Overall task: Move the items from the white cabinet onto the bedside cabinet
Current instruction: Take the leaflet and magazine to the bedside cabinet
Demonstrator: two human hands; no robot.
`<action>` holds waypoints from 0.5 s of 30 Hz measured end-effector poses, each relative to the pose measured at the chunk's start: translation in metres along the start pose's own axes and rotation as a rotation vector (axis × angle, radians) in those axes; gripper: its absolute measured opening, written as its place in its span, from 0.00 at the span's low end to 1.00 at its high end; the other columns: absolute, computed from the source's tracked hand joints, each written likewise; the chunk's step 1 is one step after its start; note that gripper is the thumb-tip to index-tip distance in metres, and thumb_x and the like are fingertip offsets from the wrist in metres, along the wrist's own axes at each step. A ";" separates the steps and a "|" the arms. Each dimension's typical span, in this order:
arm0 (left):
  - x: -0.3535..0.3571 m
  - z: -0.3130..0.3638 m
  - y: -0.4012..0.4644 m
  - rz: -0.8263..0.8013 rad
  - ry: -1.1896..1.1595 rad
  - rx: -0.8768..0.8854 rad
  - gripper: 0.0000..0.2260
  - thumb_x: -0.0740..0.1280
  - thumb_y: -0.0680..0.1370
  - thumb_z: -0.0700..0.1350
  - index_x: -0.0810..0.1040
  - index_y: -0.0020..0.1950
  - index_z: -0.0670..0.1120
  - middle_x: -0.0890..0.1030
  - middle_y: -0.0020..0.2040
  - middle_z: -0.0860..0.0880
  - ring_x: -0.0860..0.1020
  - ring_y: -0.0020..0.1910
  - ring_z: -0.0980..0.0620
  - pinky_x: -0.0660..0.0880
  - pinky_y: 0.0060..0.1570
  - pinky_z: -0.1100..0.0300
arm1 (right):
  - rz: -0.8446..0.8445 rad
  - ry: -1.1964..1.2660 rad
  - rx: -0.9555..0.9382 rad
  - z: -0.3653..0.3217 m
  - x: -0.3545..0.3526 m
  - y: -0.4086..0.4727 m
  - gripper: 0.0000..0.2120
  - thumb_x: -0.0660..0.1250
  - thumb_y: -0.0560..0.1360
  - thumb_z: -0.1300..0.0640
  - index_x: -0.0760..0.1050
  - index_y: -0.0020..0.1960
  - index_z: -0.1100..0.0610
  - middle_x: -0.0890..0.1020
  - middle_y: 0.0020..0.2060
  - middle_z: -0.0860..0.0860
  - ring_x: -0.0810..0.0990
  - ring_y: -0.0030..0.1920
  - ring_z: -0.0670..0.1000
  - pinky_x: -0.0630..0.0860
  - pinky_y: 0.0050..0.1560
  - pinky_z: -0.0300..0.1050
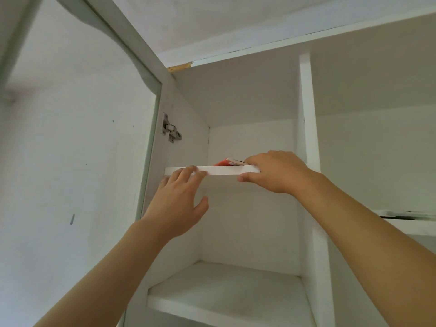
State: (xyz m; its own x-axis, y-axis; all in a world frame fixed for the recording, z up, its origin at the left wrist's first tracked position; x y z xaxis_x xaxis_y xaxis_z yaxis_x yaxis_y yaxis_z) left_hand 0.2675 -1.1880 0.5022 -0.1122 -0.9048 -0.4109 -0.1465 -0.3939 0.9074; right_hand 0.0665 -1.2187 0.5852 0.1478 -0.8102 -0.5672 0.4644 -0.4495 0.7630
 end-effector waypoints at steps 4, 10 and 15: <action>-0.003 0.002 -0.004 -0.015 0.003 -0.009 0.27 0.60 0.82 0.58 0.62 0.80 0.54 0.63 0.80 0.51 0.61 0.78 0.48 0.62 0.76 0.46 | 0.030 0.038 0.003 0.001 -0.002 -0.001 0.17 0.63 0.77 0.31 0.79 0.52 0.42 0.78 0.36 0.44 0.75 0.38 0.45 0.64 0.35 0.46; -0.020 0.003 -0.006 -0.003 -0.006 -0.008 0.26 0.60 0.81 0.59 0.63 0.79 0.54 0.65 0.78 0.52 0.64 0.75 0.49 0.63 0.74 0.48 | 0.215 0.253 0.073 0.007 -0.010 -0.008 0.16 0.76 0.68 0.35 0.85 0.50 0.43 0.82 0.36 0.44 0.78 0.38 0.47 0.66 0.35 0.43; -0.039 0.001 -0.009 0.010 -0.023 -0.002 0.26 0.61 0.81 0.58 0.65 0.79 0.55 0.67 0.77 0.52 0.65 0.75 0.49 0.63 0.75 0.48 | 0.166 0.305 0.095 0.007 -0.008 -0.012 0.19 0.78 0.65 0.34 0.84 0.51 0.44 0.82 0.39 0.43 0.79 0.40 0.47 0.75 0.41 0.45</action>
State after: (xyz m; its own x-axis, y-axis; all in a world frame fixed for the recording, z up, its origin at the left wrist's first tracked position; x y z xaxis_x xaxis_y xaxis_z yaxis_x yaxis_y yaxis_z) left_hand 0.2725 -1.1492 0.5104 -0.1364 -0.9047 -0.4037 -0.1431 -0.3852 0.9117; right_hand 0.0532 -1.2093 0.5826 0.4753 -0.7318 -0.4884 0.3313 -0.3653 0.8699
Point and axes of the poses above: each hand's wrist, its own y-axis towards the middle knuckle, its own x-axis out of the palm, z = x × y, the point moved 8 cm from there along y, towards the middle knuckle
